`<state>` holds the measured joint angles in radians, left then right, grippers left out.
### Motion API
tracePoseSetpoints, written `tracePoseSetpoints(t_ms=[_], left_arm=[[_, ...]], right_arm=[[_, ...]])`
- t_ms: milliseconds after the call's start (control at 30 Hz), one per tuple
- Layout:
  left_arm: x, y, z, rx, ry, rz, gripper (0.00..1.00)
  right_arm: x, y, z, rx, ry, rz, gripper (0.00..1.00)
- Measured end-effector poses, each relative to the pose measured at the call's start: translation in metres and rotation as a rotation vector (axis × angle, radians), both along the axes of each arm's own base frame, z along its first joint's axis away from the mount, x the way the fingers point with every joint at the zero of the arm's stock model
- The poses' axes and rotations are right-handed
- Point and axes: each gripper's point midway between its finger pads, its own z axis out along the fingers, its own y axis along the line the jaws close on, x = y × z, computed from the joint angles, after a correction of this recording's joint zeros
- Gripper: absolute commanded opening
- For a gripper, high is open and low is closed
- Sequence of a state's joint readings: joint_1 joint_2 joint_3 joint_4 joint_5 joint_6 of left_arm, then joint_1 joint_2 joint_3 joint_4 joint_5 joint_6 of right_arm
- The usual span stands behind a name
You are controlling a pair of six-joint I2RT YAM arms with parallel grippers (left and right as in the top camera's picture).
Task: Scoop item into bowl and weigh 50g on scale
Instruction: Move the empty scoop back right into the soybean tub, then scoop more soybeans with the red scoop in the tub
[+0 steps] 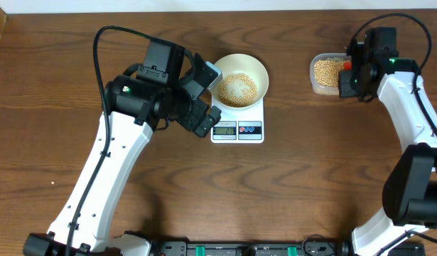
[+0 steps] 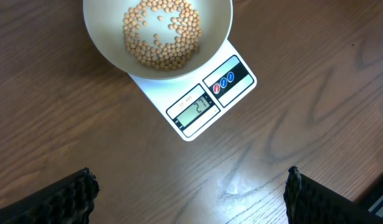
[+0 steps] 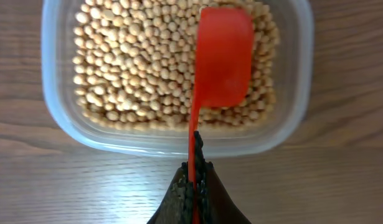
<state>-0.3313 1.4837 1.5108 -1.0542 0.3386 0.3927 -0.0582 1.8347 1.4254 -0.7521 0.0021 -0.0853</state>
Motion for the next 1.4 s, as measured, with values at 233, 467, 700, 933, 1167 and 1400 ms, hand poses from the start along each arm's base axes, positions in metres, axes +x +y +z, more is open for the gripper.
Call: tracePoseSetpoints(t_ms=[233,467,700,933,1167,1400], left_arm=[[0.0,0.0,0.0,0.0,0.0,0.0,0.98],[0.0,0.0,0.0,0.0,0.0,0.0,0.98],[0.0,0.0,0.0,0.0,0.0,0.0,0.98],[0.0,0.0,0.0,0.0,0.0,0.0,0.98],[0.0,0.0,0.0,0.0,0.0,0.0,0.98],[0.0,0.0,0.0,0.0,0.0,0.0,0.98]], right_arm=[[0.001,0.012,0.0,0.111,-0.003,-0.05,0.01],[0.001,0.018,0.002,0.235,-0.002,-0.121,0.01],[0.001,0.004,0.005,0.357,-0.006,-0.215,0.01],[0.0,-0.008,0.008,0.445,-0.009,-0.268,0.01],[0.0,-0.014,0.008,0.482,-0.008,-0.286,0.01],[0.0,-0.011,0.006,0.497,-0.003,-0.281,0.01]])
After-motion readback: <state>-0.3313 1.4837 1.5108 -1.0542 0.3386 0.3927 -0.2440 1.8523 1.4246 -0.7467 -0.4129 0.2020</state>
